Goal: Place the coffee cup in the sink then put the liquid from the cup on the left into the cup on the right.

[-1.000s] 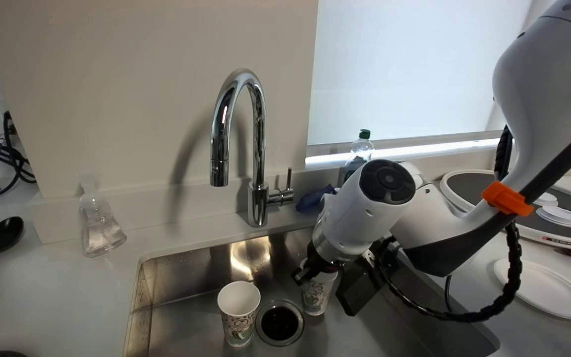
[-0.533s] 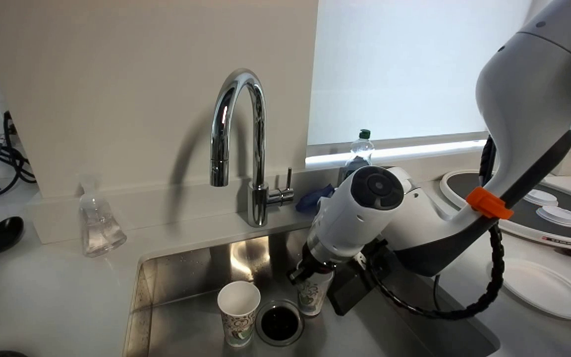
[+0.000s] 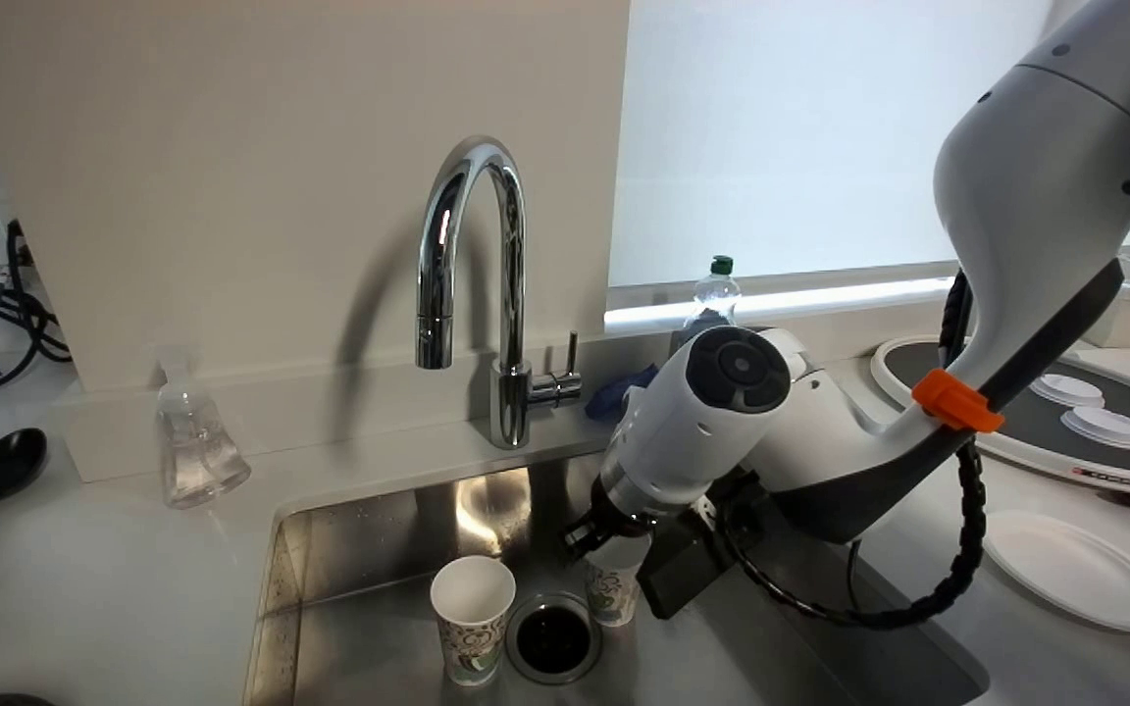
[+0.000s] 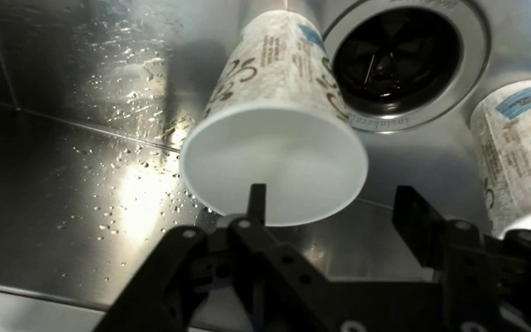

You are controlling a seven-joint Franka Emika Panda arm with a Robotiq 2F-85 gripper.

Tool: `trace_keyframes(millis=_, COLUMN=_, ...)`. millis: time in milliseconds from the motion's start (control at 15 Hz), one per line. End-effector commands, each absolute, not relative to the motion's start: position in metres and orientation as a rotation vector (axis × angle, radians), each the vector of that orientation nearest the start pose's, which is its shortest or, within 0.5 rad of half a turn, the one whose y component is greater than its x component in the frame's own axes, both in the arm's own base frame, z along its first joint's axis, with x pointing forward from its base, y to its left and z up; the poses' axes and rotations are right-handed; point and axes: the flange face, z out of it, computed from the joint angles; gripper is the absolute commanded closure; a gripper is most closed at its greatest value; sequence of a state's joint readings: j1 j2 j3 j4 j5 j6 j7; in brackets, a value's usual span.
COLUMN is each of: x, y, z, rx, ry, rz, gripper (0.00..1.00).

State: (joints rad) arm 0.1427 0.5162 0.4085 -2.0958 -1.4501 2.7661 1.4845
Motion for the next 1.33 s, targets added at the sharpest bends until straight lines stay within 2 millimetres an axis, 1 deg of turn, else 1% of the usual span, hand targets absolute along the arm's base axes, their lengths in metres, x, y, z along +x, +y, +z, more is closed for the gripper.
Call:
trace_keyframes(millis=0, x=0.466, y=0.337, z=0.207, rx=-3.029, ry=-0.462, rz=-0.892, gripper=0.0)
trace_keyframes(millis=400, x=0.462, y=0.339, z=0.233, rx=-3.008, ry=-0.475, rz=-0.925, gripper=0.0)
trace_keyframes(millis=467, x=0.462, y=0.341, z=0.238, rx=-3.008, ry=-0.482, rz=-0.938, gripper=0.0)
trace_keyframes(millis=667, x=0.457, y=0.354, z=0.247, rx=-2.963, ry=-0.513, rz=-0.934, gripper=0.0)
trace_keyframes(millis=800, x=0.452, y=0.366, z=0.247, rx=-2.942, ry=-0.55, rz=-0.919, gripper=0.0)
trace_keyframes(millis=1000, x=0.442, y=0.384, z=0.24, rx=-2.909, ry=-0.614, rz=-0.877, gripper=0.0)
trace_keyframes(millis=1267, x=0.437, y=0.398, z=0.23, rx=-2.892, ry=-0.655, rz=-0.842, gripper=0.0)
